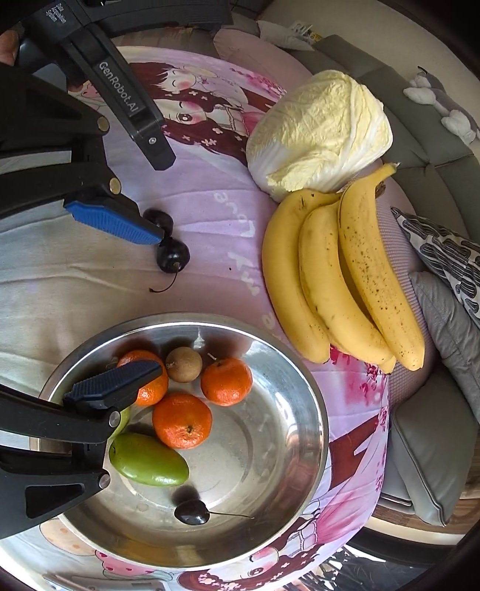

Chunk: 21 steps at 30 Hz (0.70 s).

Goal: Organize fruits
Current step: 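Lower the right tool onto one dark red cherry and close it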

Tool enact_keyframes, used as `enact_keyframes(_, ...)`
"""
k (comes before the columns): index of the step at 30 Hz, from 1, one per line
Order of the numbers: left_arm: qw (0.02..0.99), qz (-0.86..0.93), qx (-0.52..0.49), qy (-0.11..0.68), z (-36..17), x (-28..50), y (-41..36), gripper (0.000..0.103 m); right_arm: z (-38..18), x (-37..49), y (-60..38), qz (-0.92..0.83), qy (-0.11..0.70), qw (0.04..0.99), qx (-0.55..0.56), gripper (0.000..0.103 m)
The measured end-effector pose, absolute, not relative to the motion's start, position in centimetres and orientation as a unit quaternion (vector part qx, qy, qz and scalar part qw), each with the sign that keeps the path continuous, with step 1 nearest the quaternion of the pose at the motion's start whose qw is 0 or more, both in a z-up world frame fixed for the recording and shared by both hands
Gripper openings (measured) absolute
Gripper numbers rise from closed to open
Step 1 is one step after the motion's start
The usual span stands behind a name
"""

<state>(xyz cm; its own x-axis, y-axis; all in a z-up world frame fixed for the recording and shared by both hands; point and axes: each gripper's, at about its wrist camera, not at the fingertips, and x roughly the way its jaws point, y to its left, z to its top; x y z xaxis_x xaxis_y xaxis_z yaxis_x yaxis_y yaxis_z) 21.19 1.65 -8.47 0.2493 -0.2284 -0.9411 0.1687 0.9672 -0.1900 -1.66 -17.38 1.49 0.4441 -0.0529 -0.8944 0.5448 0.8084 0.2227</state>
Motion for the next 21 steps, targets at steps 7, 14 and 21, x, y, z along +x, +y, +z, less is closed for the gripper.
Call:
enact_keyframes(7, 0.766, -0.14, -0.013, 0.628, -9.4, 22.8, 1.5, 0.099, 1.6, -0.3, -17.0, -0.162, 0.501, 0.803, 0.28, 0.069)
enact_keyframes(14, 0.743, -0.131, -0.056, 0.654, -10.2, 25.0, 2.8, 0.098, 2.5, 0.9, -16.6, -0.153, 0.5, 0.802, 0.29, 0.067)
enact_keyframes(21, 0.739, -0.129, -0.072, 0.657, -10.8, 26.6, 4.0, 0.098, 1.2, 2.8, -17.2, -0.16, 0.518, 0.78, 0.311, 0.051)
